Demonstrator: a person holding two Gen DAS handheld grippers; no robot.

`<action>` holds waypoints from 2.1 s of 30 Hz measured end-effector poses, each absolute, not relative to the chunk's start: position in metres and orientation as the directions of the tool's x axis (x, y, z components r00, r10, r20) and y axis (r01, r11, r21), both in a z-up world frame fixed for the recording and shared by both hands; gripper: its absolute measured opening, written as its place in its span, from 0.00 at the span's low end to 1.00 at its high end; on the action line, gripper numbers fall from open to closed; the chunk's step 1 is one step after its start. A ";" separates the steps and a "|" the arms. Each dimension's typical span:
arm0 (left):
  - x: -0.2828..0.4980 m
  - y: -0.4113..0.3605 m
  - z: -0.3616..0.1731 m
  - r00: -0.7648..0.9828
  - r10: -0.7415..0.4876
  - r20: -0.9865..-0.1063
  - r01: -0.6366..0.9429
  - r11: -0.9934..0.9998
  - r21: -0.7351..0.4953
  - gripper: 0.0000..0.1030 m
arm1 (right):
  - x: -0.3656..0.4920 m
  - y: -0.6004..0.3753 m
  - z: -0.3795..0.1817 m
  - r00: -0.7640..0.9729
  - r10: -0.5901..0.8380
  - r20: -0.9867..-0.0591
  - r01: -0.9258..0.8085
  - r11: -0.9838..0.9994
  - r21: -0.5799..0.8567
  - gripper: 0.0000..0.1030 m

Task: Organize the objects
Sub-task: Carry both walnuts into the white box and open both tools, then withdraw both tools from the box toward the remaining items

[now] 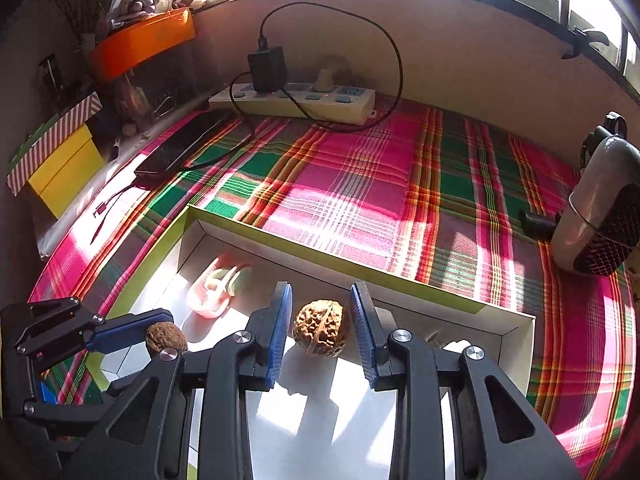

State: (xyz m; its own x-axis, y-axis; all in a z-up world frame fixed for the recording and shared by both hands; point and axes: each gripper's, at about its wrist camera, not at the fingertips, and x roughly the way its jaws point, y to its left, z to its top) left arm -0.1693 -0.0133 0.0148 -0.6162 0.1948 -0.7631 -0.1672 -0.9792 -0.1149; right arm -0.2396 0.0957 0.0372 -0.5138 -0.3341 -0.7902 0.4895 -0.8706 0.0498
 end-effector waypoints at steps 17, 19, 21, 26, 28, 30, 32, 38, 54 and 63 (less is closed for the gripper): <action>-0.178 -0.009 0.010 -0.614 0.181 -0.768 -0.181 -0.980 -0.087 0.28 | -0.243 0.092 0.033 -0.516 -0.321 -0.794 0.480 -0.876 0.042 0.31; -0.178 -0.008 0.009 -0.613 0.183 -0.768 -0.187 -0.979 -0.084 0.28 | -0.244 0.093 0.032 -0.512 -0.319 -0.798 0.475 -0.879 0.047 0.31; -0.178 -0.008 0.009 -0.615 0.181 -0.768 -0.189 -0.979 -0.079 0.28 | -0.245 0.093 0.032 -0.512 -0.323 -0.795 0.470 -0.881 0.055 0.31; -0.177 -0.008 0.009 -0.616 0.181 -0.766 -0.192 -0.978 -0.078 0.28 | -0.247 0.097 0.032 -0.510 -0.330 -0.795 0.455 -0.887 0.076 0.33; -0.177 -0.008 0.009 -0.617 0.183 -0.765 -0.194 -0.978 -0.077 0.28 | -0.247 0.098 0.032 -0.514 -0.328 -0.792 0.450 -0.890 0.076 0.34; -0.176 -0.008 0.009 -0.618 0.183 -0.765 -0.194 -0.978 -0.077 0.29 | -0.246 0.100 0.033 -0.515 -0.332 -0.790 0.446 -0.891 0.084 0.38; -0.176 -0.008 0.009 -0.618 0.183 -0.765 -0.194 -0.978 -0.078 0.29 | -0.246 0.101 0.034 -0.517 -0.336 -0.787 0.443 -0.892 0.090 0.44; -0.174 -0.009 0.011 -0.619 0.188 -0.763 -0.183 -0.979 -0.092 0.35 | -0.242 0.105 0.040 -0.532 -0.337 -0.777 0.433 -0.897 0.092 0.44; -0.136 -0.013 0.033 -0.660 0.195 -0.726 -0.175 -0.979 -0.103 0.36 | -0.206 0.135 0.068 -0.591 -0.341 -0.731 0.367 -0.921 0.133 0.44; -0.087 -0.022 0.043 -0.679 0.243 -0.693 -0.200 -0.969 -0.144 0.36 | -0.147 0.158 0.085 -0.653 -0.294 -0.698 0.296 -0.947 0.122 0.44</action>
State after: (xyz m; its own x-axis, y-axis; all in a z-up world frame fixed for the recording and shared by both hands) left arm -0.0869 -0.0217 0.0435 -0.6792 0.2429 -0.6927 -0.1999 -0.9692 -0.1438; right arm -0.1466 0.1579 0.0847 -0.6525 -0.2941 -0.6984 0.2959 -0.9473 0.1224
